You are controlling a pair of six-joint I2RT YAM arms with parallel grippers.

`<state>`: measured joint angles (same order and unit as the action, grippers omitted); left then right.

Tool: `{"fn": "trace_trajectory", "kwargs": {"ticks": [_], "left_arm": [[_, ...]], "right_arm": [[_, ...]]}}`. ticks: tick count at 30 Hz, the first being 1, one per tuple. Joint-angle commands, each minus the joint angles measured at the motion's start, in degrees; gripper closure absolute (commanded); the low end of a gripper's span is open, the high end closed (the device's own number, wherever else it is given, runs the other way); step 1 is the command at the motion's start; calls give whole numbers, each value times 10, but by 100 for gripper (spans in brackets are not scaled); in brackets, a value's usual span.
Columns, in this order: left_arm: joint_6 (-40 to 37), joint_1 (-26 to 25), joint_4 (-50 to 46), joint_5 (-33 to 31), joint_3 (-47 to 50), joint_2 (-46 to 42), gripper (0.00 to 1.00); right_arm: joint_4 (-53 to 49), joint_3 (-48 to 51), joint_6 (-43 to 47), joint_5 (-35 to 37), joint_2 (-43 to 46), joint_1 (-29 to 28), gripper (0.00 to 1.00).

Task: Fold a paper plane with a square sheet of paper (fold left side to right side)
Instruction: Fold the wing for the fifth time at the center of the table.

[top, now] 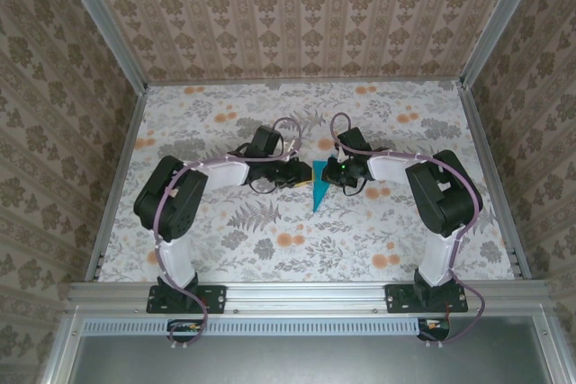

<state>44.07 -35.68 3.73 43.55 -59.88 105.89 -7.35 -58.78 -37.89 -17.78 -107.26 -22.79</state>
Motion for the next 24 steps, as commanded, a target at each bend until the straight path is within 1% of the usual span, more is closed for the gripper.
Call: {"fn": "trace_trajectory", "kwargs": {"ticks": [1,4,8,13,24], "left_arm": [[-6,-12,-26,31,5,-14,79],[-3,-31,-36,44,-10,-1,79],[10,-45,-29,46,-16,19,79],[20,-51,-17,51,-20,37,79],[8,-59,-61,26,-20,63,79]], "right_arm": [[-59,18,-3,26,-27,1,89],[-58,17,-3,26,-29,0,89],[-58,16,-4,25,-29,1,89],[-60,14,-2,24,-30,1,89],[-62,11,0,22,-32,1,89]]}}
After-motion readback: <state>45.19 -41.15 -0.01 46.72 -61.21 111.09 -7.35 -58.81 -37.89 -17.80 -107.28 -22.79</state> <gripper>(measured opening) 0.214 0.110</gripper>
